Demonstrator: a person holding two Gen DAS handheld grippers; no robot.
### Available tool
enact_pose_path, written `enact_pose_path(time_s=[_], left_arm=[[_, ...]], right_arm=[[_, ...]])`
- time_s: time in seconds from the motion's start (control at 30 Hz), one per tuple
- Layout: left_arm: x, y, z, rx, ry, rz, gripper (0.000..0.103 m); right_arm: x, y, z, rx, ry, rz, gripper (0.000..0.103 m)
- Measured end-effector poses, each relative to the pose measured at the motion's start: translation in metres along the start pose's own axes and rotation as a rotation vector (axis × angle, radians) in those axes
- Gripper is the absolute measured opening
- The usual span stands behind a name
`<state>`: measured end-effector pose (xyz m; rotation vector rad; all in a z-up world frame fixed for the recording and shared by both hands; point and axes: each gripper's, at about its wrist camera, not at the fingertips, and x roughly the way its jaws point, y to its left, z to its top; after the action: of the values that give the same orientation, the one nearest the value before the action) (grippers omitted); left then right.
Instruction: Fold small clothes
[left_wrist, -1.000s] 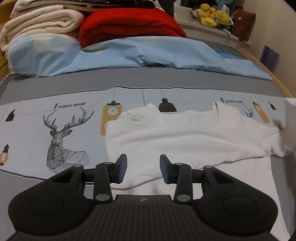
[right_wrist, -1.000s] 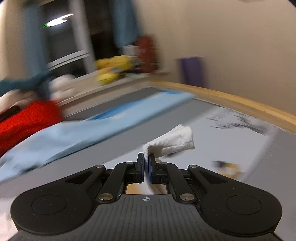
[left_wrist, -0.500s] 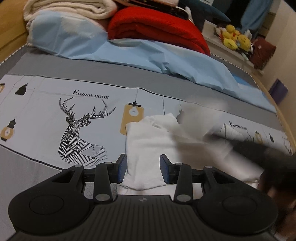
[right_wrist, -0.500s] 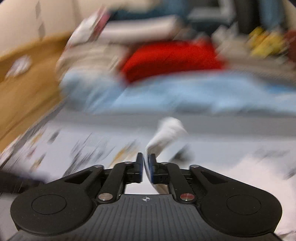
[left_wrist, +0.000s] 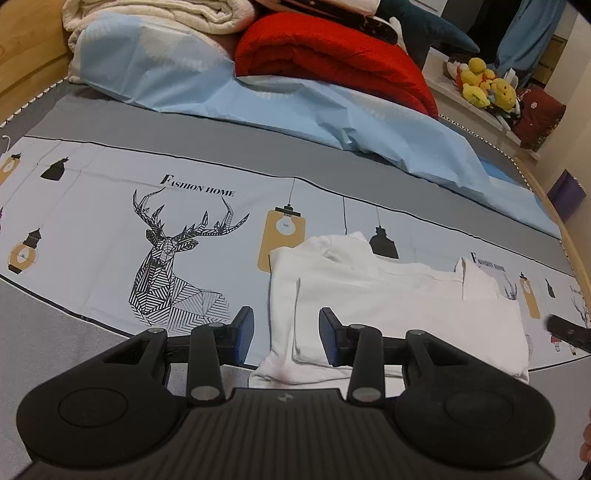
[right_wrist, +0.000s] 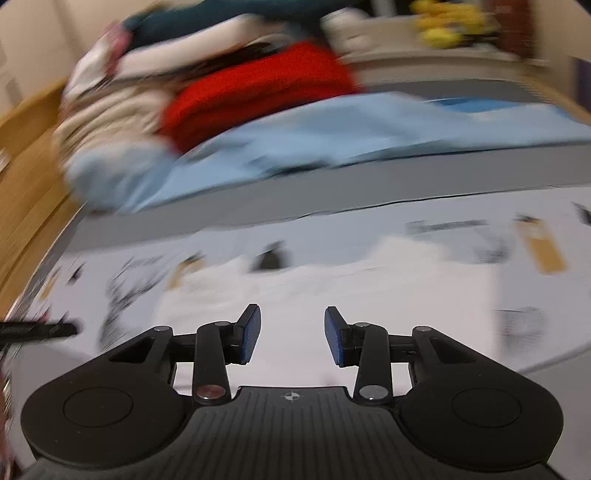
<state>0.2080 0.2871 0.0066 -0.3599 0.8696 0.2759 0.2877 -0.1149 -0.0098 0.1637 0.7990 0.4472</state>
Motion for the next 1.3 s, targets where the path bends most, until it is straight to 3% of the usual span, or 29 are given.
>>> enact_pose_path(time_s=[0.1, 0.17, 0.33, 0.53, 0.7, 0.93, 0.97, 1.0, 1.07, 1.3], left_arm=[[0.013, 0.001, 0.001, -0.012, 0.032, -0.022, 0.037], [0.026, -0.002, 0.000, -0.027, 0.062, -0.044, 0.030], [0.057, -0.016, -0.007, -0.028, 0.120, -0.033, 0.030], [0.108, -0.018, -0.019, -0.011, 0.204, 0.018, 0.036], [0.140, -0.018, -0.029, -0.006, 0.252, 0.049, 0.038], [0.147, -0.025, -0.032, 0.075, 0.235, 0.078, 0.035], [0.146, -0.025, -0.032, 0.081, 0.232, 0.080, 0.025], [0.145, -0.025, -0.031, 0.084, 0.229, 0.081, 0.007], [0.139, -0.025, -0.028, 0.091, 0.217, 0.086, 0.004], [0.093, -0.022, -0.002, 0.059, 0.094, 0.021, 0.000]], right_arm=[[0.002, -0.043, -0.006, 0.167, 0.018, -0.123, 0.039], [0.004, -0.067, -0.004, 0.264, 0.029, -0.118, 0.033], [0.003, -0.102, 0.004, 0.365, 0.045, -0.130, 0.032], [0.013, -0.144, 0.003, 0.530, 0.064, -0.170, 0.033], [0.020, -0.162, -0.004, 0.584, 0.114, -0.170, 0.034], [0.045, -0.169, -0.031, 0.673, 0.264, -0.124, 0.035], [0.050, -0.169, -0.035, 0.690, 0.285, -0.120, 0.035], [0.055, -0.169, -0.040, 0.702, 0.304, -0.121, 0.035], [0.062, -0.168, -0.045, 0.710, 0.323, -0.137, 0.036], [0.068, -0.170, -0.050, 0.774, 0.246, -0.139, 0.037]])
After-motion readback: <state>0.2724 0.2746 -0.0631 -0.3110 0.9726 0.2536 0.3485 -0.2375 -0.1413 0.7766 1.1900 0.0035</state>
